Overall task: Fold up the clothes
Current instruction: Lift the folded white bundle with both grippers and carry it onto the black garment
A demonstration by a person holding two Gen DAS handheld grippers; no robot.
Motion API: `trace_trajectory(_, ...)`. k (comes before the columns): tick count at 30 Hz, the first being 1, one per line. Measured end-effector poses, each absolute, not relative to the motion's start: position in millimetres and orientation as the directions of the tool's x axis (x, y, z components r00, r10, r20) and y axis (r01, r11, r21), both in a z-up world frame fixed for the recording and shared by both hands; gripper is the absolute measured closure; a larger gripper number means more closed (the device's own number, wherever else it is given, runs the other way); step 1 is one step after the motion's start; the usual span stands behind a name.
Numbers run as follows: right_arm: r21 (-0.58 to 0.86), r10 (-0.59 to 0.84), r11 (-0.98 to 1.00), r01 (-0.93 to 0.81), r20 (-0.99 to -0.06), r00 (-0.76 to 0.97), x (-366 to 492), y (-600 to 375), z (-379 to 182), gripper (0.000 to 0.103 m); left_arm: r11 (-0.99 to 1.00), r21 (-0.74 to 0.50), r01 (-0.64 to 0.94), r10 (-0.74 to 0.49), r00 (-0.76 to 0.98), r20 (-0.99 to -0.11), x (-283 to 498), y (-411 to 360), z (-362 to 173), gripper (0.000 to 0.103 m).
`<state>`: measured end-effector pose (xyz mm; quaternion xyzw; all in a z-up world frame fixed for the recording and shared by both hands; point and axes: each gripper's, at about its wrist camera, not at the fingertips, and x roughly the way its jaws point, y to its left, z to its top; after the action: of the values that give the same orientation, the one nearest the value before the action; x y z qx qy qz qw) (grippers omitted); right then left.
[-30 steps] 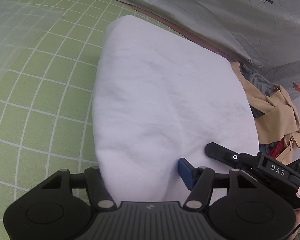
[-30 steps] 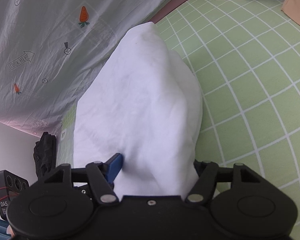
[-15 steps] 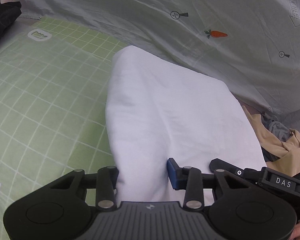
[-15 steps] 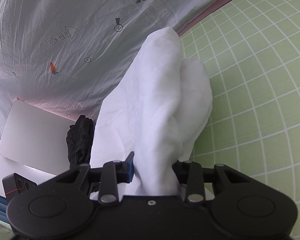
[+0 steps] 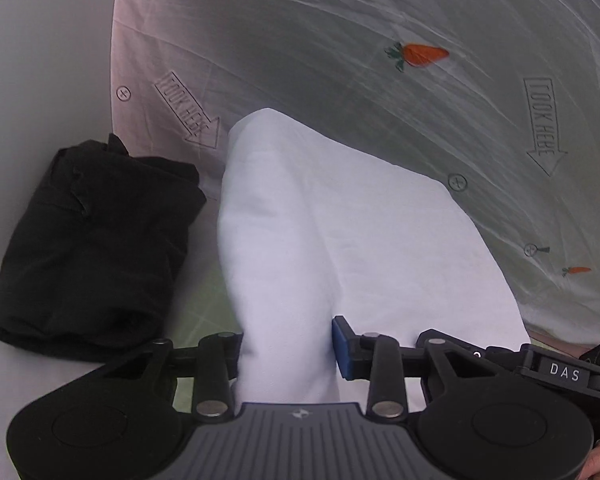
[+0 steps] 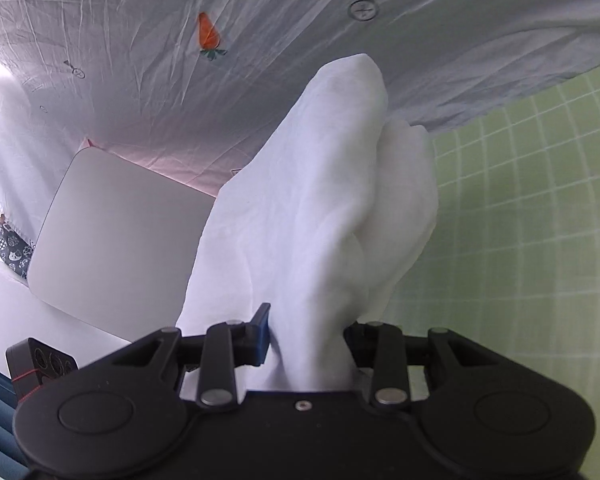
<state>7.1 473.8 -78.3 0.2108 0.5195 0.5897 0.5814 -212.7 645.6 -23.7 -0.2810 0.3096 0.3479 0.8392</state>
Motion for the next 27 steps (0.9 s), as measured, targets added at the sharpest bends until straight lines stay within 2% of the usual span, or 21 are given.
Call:
trace_trajectory(4,0.893,0.918,0.123,-0.433,-0.268,-0.292,-19,587,-68,0.069,0.576,-0.176,-0.798,0.530,0.528,-0.664,-227,745,17,0.062)
trace_trajectory(6,0.908,0.921,0.088,-0.409,-0.230,-0.313,-34,642,-68,0.069,0.495,-0.107,-0.863,0.620,0.436,-0.652,-230,784,16,0.041)
trace_trajectory(7,0.918,0.921,0.092,-0.386,-0.226,-0.318,-41,665,-74,0.069,0.432,-0.055,-0.900,0.670,0.361,-0.648,-232,803,11,0.040)
trace_trajectory(9,0.901,0.885,0.175,-0.397,-0.320,-0.337,-58,703,-97,0.060,0.352,0.004,-0.936,0.720,0.268,-0.641,-236,827,-2,0.041)
trace_trajectory(11,0.874,0.838,0.258,-0.411,-0.415,-0.355,-75,741,-120,0.059,0.336,0.012,-0.942,0.724,0.250,-0.643,-240,834,-18,0.040)
trace_trajectory(13,0.834,0.814,0.285,-0.472,-0.471,-0.340,-87,747,-130,0.056,0.328,0.001,-0.945,0.718,0.249,-0.650,-242,834,-34,0.039)
trace_trajectory(15,0.842,0.832,0.270,-0.467,-0.448,-0.327,-91,728,-132,0.047,0.330,-0.033,-0.943,0.698,0.267,-0.665,-243,826,-48,0.031)
trace_trajectory(16,0.848,0.830,0.271,-0.456,-0.446,-0.335,-88,722,-133,0.045,0.326,-0.025,-0.945,0.706,0.261,-0.659,-243,820,-52,0.030)
trace_trajectory(18,0.852,0.827,0.275,-0.446,-0.446,-0.342,-84,711,-132,0.044,0.322,-0.020,-0.946,0.717,0.258,-0.648,-242,807,-57,0.021)
trace_trajectory(22,0.822,0.816,0.297,-0.485,-0.482,-0.318,-79,683,-124,0.039,0.342,-0.058,-0.938,0.720,0.302,-0.625,-250,779,-51,0.016)
trace_trajectory(24,0.778,0.806,0.290,-0.557,-0.513,-0.297,-83,674,-114,0.026,0.333,-0.060,-0.941,0.738,0.299,-0.605,-255,765,-43,0.005)
trace_trajectory(27,0.642,0.768,0.248,-0.725,-0.586,-0.256,-94,657,-93,0.021,0.343,-0.076,-0.936,0.739,0.319,-0.593,-262,745,-35,0.005)
